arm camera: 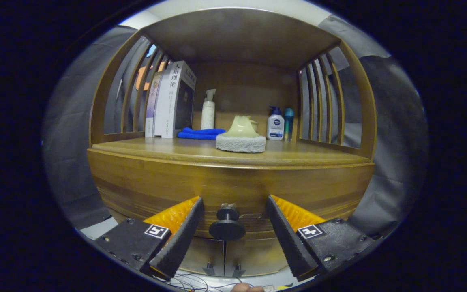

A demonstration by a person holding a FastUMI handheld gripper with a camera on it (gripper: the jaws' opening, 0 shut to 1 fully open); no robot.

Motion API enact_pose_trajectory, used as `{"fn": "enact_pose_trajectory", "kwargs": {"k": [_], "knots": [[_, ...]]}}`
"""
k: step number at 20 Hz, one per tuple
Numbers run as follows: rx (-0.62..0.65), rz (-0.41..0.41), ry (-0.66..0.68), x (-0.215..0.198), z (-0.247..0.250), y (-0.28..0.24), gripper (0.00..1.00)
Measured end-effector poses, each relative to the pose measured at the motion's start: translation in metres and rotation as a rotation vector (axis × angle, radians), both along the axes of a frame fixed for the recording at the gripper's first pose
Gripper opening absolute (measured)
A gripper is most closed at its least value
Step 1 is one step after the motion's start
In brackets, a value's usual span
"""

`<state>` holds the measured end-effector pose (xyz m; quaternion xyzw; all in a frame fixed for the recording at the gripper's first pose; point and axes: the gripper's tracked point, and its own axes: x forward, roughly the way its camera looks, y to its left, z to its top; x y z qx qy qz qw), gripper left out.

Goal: Pull open the drawer, take out the items inside it, and place them on the countertop above the cabinet.

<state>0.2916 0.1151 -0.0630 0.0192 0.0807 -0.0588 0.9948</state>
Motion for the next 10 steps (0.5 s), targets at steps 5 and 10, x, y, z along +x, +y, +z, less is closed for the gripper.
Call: {"fn": "enact_pose_trajectory", "kwargs": {"k": [5,10], "knots": [[0.165,0.024,0.003,-0.008,-0.007,-0.001,0.98],[0.085,0.083,-0.123,-0.058,0.071,-0.025,0.99]]}}
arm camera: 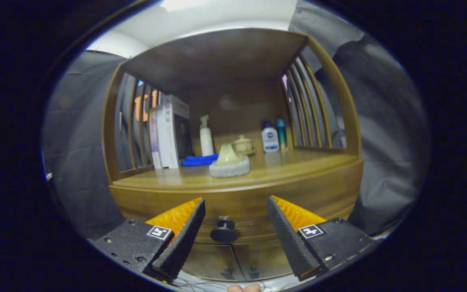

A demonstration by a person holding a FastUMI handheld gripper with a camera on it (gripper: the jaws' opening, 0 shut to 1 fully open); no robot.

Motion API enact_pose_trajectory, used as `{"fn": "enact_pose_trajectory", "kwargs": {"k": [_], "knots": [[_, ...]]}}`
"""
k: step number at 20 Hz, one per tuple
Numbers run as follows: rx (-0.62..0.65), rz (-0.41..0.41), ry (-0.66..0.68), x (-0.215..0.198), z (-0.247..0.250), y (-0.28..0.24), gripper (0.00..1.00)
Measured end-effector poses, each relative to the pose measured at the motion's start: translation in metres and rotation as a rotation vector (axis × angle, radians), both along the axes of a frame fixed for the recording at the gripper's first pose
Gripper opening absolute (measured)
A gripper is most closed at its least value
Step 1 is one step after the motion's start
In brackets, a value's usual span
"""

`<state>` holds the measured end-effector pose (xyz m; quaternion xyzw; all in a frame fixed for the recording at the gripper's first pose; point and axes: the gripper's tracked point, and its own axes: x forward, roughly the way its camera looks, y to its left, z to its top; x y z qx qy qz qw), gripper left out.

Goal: Pull open the drawer, take out the items inside it, and place them on the countertop above the cabinet.

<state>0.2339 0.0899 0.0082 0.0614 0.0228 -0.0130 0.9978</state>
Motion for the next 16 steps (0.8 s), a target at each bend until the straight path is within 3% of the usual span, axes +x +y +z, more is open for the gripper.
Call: {"fn": "enact_pose_trajectory", "kwargs": {"k": [3,7,12,16], "knots": [[-0.032,0.03,-0.051,-0.047,0.045,-0.02,0.99],[-0.023,0.045,-0.073,-0.12,0.07,-0.044,0.99],[-0.049,0.059,-0.051,-0.196,0.049,-0.054,0.99],[-0.089,0.077,-0.029,-0.228,0.023,-0.055,0.99]]}}
